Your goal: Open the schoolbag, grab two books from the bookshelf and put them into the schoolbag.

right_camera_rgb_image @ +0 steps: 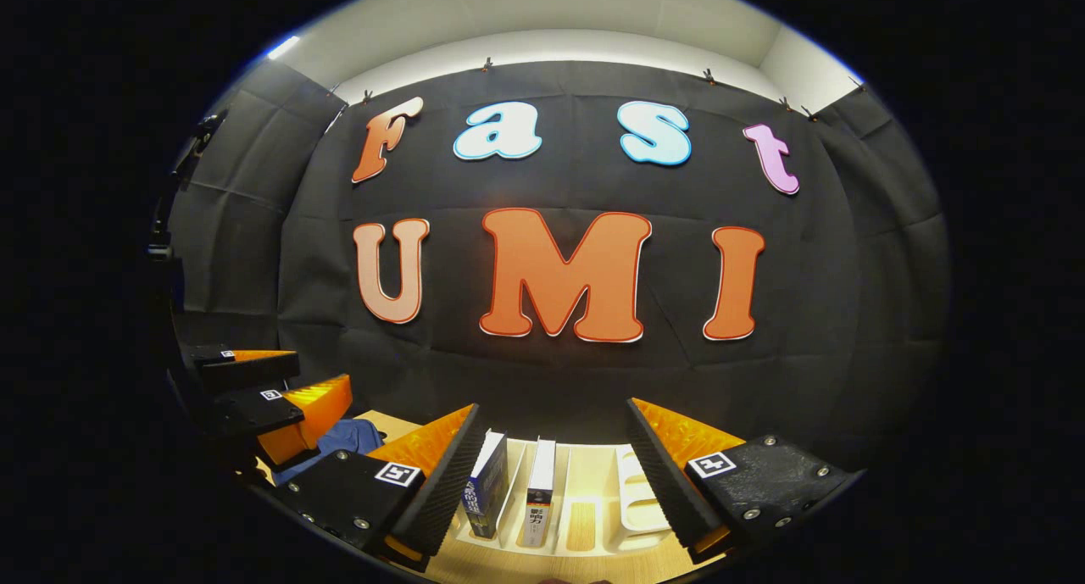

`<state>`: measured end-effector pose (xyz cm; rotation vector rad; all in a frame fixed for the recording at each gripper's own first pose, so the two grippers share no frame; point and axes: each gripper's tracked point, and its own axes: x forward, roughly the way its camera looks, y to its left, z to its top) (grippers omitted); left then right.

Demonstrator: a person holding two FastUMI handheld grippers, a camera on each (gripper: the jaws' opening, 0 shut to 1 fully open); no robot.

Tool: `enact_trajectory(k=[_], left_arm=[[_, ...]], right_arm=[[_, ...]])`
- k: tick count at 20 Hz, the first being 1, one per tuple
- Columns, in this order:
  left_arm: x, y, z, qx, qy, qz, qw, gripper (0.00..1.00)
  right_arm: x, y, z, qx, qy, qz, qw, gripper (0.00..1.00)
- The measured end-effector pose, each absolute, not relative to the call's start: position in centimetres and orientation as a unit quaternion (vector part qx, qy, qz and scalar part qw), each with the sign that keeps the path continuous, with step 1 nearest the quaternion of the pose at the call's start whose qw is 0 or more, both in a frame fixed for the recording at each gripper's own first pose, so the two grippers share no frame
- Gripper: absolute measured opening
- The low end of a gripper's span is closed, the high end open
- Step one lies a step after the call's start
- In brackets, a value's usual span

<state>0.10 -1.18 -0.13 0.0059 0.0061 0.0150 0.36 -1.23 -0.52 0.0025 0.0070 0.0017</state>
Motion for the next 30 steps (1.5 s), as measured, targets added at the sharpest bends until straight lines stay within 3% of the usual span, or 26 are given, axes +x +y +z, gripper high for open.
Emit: enact_trajectory(k=[9,30], left_arm=[[0.1,-3.9,-0.6,-0.008,0.010,0.015,1.000,0.92],[-4.1,-8.5,-1.9,-0.010,0.014,0.099,0.995,0.93]], right_arm=[[0.4,-4.1,-1.3,0.000,0.011,0.007,1.000,0.98],[-0.9,-8.8,-3.2,0.005,0.015,0.067,0.998,0.98]])
